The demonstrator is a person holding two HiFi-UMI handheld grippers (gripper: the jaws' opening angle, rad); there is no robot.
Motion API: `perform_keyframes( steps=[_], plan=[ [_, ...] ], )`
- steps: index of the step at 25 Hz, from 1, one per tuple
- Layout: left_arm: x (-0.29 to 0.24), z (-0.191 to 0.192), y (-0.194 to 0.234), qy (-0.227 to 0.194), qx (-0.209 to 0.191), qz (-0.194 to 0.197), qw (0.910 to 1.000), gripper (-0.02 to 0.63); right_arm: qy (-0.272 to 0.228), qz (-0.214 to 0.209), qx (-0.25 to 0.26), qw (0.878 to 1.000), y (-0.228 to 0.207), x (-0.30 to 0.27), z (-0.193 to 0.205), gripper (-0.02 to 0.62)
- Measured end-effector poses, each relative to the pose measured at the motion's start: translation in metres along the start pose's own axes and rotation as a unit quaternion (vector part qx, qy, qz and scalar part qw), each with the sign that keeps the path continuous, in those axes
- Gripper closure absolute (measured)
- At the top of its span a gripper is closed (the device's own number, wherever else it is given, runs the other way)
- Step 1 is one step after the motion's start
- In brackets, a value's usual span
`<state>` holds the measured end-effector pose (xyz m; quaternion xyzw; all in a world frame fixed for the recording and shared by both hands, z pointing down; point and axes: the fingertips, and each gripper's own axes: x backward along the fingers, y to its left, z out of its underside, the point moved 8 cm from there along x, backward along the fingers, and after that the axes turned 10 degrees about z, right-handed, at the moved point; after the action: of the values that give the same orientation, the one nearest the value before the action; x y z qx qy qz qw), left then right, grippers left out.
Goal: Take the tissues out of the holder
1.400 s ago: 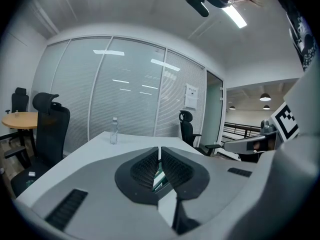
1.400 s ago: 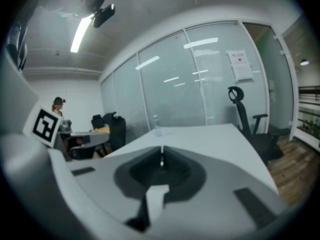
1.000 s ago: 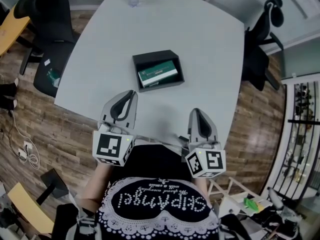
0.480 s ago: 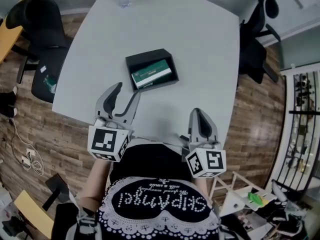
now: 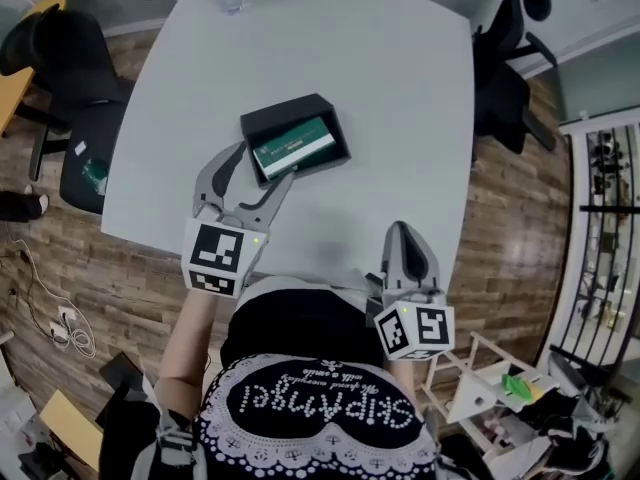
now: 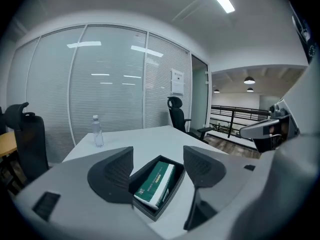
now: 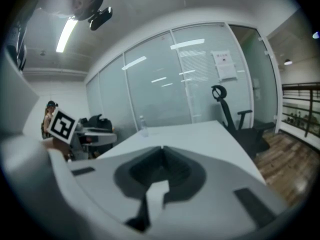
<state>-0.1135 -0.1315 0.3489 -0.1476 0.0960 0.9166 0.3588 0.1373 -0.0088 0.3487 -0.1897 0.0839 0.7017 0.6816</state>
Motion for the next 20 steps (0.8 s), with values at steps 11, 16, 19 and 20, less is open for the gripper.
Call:
perform_keyframes(
  steps=[11, 16, 19, 20],
  plan=[
    [-0.048, 0.013, 0.001, 0.076, -0.008, 0.053, 0.9957, 0.275, 0.007, 0.024, -0.014, 1.000, -0.009, 0.004, 0.005, 0.560],
    [-0.064, 0.019, 0.006, 0.097, -0.021, 0.057, 0.9935, 0.270, 0.010, 0.025, -0.019, 0.999, -0.008, 0.003, 0.007, 0.560],
    [-0.072, 0.022, 0.005, 0.112, -0.027, 0.063, 0.9914, 0.268, 0.012, 0.025, -0.020, 0.999, -0.008, 0.003, 0.008, 0.561],
    [-0.075, 0.024, 0.004, 0.116, -0.028, 0.065, 0.9908, 0.268, 0.012, 0.025, -0.020, 0.999, -0.009, 0.003, 0.007, 0.561]
  ],
)
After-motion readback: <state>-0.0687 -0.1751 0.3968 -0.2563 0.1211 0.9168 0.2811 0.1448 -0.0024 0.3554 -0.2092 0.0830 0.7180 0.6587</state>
